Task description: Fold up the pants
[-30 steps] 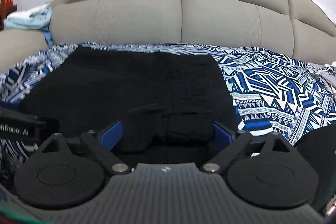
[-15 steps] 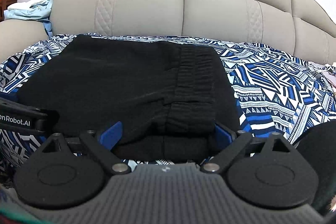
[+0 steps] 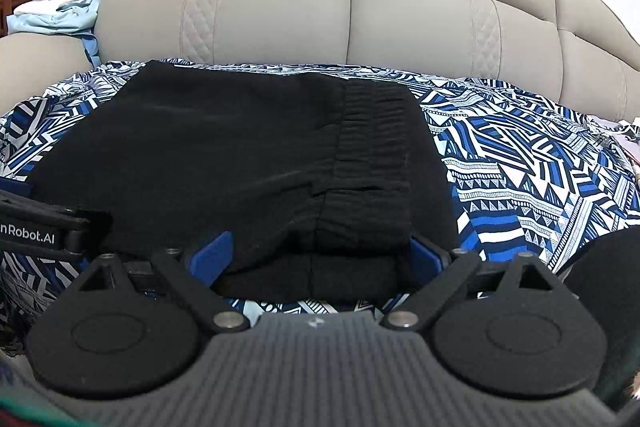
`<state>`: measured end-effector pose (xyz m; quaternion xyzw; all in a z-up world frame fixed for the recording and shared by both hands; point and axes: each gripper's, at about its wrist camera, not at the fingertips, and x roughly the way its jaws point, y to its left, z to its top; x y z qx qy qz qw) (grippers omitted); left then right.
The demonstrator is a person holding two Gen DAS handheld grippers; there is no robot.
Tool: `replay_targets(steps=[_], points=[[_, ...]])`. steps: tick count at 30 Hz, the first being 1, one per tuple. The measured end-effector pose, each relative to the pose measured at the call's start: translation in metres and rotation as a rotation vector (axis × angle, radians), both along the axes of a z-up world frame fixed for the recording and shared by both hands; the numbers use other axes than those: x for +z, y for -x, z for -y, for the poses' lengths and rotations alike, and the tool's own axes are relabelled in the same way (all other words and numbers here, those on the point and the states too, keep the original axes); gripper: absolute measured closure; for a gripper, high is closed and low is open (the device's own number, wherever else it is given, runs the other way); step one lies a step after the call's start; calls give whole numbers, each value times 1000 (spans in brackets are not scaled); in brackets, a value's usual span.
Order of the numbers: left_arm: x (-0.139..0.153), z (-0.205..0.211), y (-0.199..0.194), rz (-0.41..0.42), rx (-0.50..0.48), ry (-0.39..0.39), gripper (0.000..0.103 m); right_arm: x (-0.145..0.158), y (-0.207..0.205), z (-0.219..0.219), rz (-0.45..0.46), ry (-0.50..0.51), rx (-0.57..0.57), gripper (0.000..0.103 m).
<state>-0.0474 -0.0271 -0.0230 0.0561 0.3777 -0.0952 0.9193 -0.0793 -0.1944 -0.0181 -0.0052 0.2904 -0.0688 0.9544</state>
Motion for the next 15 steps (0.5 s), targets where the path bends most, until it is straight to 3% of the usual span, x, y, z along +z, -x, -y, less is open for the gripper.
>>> replay_targets(steps=[15], points=[[-2, -4, -5, -37, 15, 40, 0, 0, 0, 0, 0, 0, 0, 6]])
